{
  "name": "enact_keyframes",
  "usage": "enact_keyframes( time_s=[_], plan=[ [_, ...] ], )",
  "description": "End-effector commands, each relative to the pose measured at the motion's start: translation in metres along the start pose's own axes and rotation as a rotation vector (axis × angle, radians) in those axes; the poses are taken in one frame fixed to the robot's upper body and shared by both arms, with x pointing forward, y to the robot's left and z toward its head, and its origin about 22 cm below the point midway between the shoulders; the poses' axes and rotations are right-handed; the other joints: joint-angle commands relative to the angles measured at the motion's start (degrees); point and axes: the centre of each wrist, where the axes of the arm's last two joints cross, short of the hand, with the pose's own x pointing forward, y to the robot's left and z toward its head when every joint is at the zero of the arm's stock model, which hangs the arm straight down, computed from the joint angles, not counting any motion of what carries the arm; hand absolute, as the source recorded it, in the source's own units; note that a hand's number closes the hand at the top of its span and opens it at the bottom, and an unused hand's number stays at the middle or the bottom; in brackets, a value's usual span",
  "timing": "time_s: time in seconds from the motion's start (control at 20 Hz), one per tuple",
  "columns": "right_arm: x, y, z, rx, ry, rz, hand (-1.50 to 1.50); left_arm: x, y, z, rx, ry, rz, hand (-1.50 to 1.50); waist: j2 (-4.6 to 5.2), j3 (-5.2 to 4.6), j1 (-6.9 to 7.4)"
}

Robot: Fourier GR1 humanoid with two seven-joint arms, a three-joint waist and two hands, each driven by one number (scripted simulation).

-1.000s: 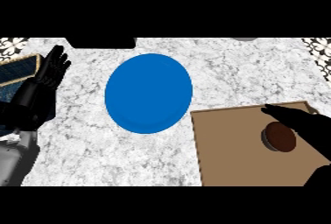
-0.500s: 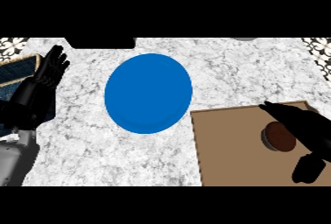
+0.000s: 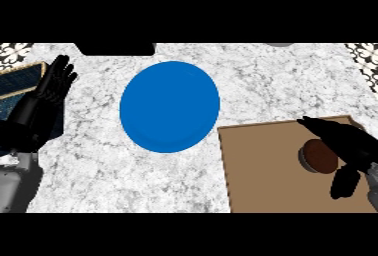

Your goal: Pick the cupcake from the tray and place it in the plate

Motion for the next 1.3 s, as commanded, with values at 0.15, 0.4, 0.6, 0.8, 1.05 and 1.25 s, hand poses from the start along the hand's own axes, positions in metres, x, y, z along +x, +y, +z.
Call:
enact_keyframes(
  time_s=[0.15, 0.4, 0.6, 0.8, 1.05, 1.25],
  plan=[
    [-0.006, 0.006, -0.023, 0.071, 0.004, 0.008, -1.50, -0.006, -0.009, 0.000, 0.011, -0.002, -0.011, 0.00, -0.02, -0.01, -0.03],
    [-0.030, 0.038, -0.023, 0.064, 0.046, 0.025, -1.50, 0.004, -0.004, -0.003, -0.008, -0.004, 0.000, 0.00, -0.04, 0.01, -0.28],
    [-0.024, 0.057, -0.057, 0.088, 0.051, 0.097, -1.50, 0.013, 0.002, -0.009, -0.009, -0.010, -0.004, 0.00, 0.08, 0.03, 0.15],
    [-0.012, 0.052, -0.054, -0.174, -0.071, 0.033, 1.50, 0.003, -0.028, -0.003, -0.016, -0.006, 0.005, 0.00, 0.07, 0.09, 0.17],
    [-0.011, 0.049, -0.050, -0.342, -0.096, 0.066, 1.50, 0.008, -0.025, -0.004, 0.014, -0.010, 0.001, 0.00, -0.05, 0.05, -0.21],
    [-0.027, -0.042, -0.074, -0.416, -0.180, 0.098, 1.50, 0.025, -0.012, -0.018, -0.062, -0.035, 0.003, 0.00, 1.04, 0.24, 3.79]
  ],
)
